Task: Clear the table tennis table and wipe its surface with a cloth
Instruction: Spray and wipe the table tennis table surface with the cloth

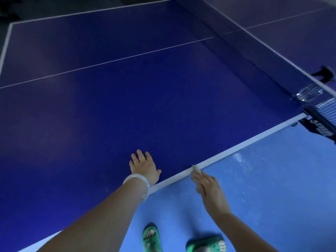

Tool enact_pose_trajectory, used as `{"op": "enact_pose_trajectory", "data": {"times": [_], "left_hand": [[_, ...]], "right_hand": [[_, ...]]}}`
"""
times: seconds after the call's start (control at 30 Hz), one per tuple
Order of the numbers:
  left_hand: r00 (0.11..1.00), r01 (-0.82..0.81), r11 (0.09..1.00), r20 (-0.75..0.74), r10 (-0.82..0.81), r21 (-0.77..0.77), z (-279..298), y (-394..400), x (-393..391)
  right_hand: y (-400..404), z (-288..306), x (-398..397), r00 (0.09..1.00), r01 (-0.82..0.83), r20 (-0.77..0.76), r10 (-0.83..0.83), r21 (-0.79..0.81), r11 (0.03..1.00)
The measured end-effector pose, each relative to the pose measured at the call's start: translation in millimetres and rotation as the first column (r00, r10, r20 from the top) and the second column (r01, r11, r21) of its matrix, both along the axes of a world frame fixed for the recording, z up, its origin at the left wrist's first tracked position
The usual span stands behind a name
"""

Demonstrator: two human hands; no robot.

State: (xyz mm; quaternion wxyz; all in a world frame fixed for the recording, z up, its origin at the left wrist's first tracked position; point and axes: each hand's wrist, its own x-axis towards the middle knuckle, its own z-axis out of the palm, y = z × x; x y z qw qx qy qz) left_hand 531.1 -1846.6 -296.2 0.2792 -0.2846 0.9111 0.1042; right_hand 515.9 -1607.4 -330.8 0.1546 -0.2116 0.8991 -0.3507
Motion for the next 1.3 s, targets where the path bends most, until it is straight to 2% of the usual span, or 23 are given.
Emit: {"op": "enact_pose_trajectory", "data": {"times": [0.07, 0.17, 0.27, 0.5, 0.77, 1.07, 1.3], "left_hand": [[0.992, 0.123, 0.992, -0.04, -0.122, 0.025, 2.7, 19.9, -4.6], [0.955, 0.288, 0.953, -0.106, -0.277, 0.099, 10.2, 57.9, -21.7], [0.92, 0.387, 0.908, -0.129, -0.37, 0.161, 22.7, 101.5, -47.0], [0.871, 0.491, 0.83, -0.174, -0.459, 0.264, 53.2, 220.0, -122.0], [0.793, 0.605, 0.74, -0.306, -0.527, 0.293, 79.4, 357.0, -191.5], [0.729, 0.684, 0.673, -0.295, -0.617, 0.281, 65.9, 465.5, -255.5], [0.652, 0.758, 0.565, -0.332, -0.682, 0.325, 64.0, 576.3, -335.4]], "right_hand": [[19.4, 3.3, -7.3, 0.992, 0.112, 0.051, -0.116, 0.082, 0.99], [55.0, 16.0, -23.1, 0.938, 0.29, 0.182, -0.296, 0.058, 0.955], [95.5, 33.1, -40.7, 0.913, 0.348, 0.198, -0.356, 0.075, 0.934], [209.8, 74.7, -83.4, 0.88, 0.434, 0.19, -0.436, 0.058, 0.899], [348.6, 95.6, -121.1, 0.77, 0.618, 0.15, -0.62, 0.065, 0.784], [444.1, 102.2, -183.6, 0.735, 0.674, 0.12, -0.668, -0.021, 0.738], [521.8, 124.5, -259.7, 0.691, 0.719, 0.042, -0.722, 0.073, 0.692]]}}
